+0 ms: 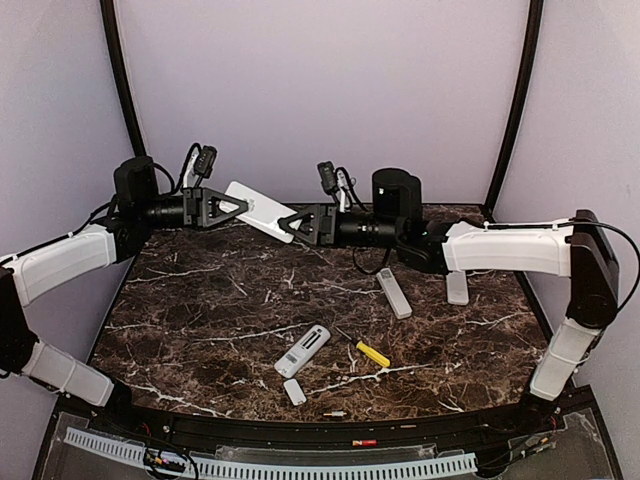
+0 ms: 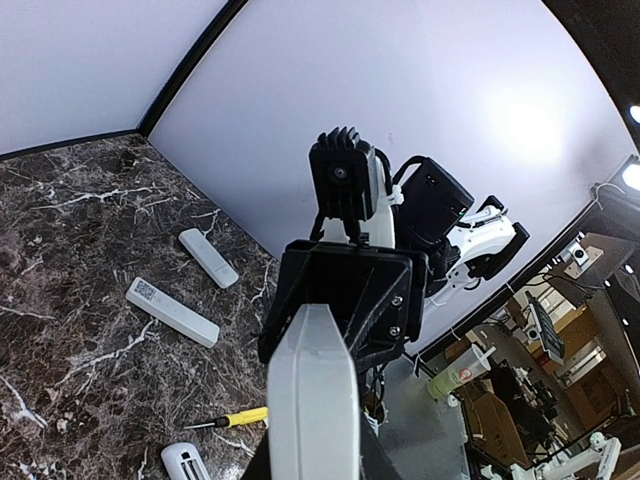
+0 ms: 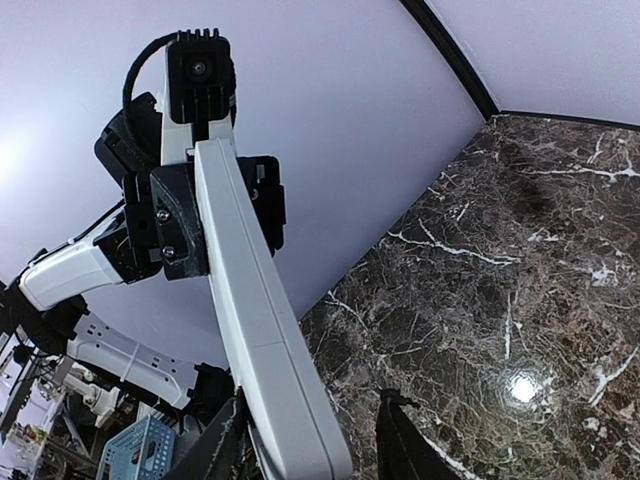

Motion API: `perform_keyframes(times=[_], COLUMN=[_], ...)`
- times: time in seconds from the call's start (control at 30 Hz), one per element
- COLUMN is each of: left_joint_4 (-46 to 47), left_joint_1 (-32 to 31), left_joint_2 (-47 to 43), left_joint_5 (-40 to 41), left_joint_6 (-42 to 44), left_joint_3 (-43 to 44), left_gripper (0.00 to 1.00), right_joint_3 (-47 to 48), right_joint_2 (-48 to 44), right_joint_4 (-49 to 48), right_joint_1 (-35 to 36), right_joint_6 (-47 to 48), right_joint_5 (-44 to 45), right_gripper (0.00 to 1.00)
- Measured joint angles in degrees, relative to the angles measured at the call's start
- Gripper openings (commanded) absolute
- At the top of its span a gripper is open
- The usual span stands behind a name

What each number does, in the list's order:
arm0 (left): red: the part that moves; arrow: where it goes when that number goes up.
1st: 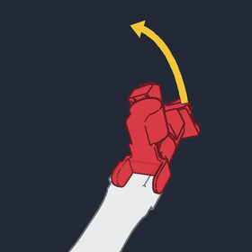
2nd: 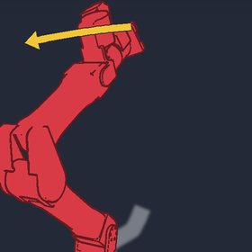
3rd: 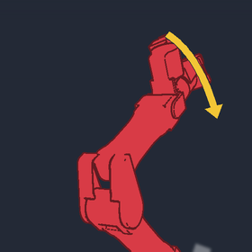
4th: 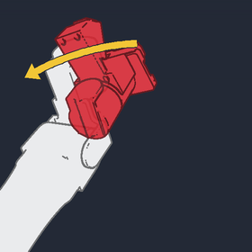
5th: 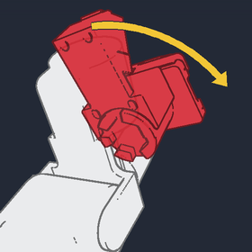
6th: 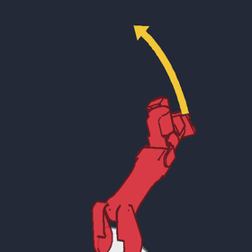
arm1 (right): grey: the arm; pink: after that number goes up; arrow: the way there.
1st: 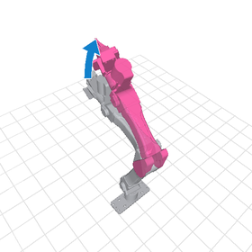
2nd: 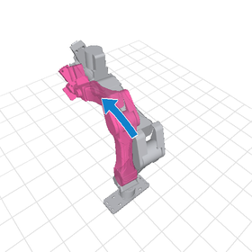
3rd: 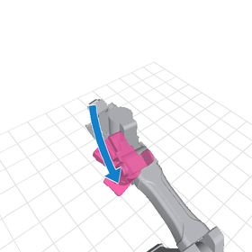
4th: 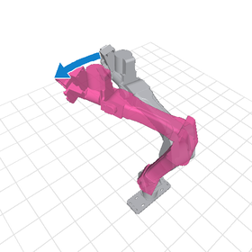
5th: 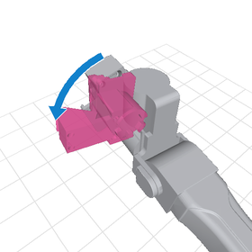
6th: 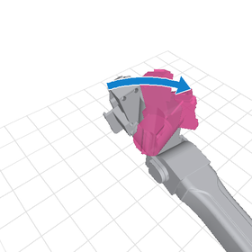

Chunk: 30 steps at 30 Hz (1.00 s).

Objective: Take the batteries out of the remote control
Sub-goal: Remove the battery cover from the remote control.

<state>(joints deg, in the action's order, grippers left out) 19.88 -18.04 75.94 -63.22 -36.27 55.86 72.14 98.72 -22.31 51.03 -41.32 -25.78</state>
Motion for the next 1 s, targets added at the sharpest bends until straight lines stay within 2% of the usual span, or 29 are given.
perform_keyframes(times=[0.33,0.47,0.8,1.0], left_joint_4=[0.00,0.11,0.07,0.02], left_joint_1=[-0.11,-0.07,-0.07,-0.07], left_joint_2=[0.13,0.13,0.13,0.13], left_joint_5=[0.04,-0.37,-0.52,-0.63], left_joint_6=[0.52,1.14,1.55,1.57], left_joint_3=[0.00,0.00,0.00,0.00], left_gripper=[0.00,0.00,0.00,0.00], right_joint_3=[0.35,0.39,0.39,0.39], right_joint_2=[0.20,0.20,0.20,0.20], right_joint_4=[-0.48,-0.63,-0.52,-0.42], right_joint_1=[0.04,-0.02,-0.04,-0.04], right_joint_6=[-1.55,-2.32,-2.69,-2.69], right_joint_5=[-0.72,-1.88,-2.12,-2.27], right_gripper=[0.19,0.16,0.13,0.22])
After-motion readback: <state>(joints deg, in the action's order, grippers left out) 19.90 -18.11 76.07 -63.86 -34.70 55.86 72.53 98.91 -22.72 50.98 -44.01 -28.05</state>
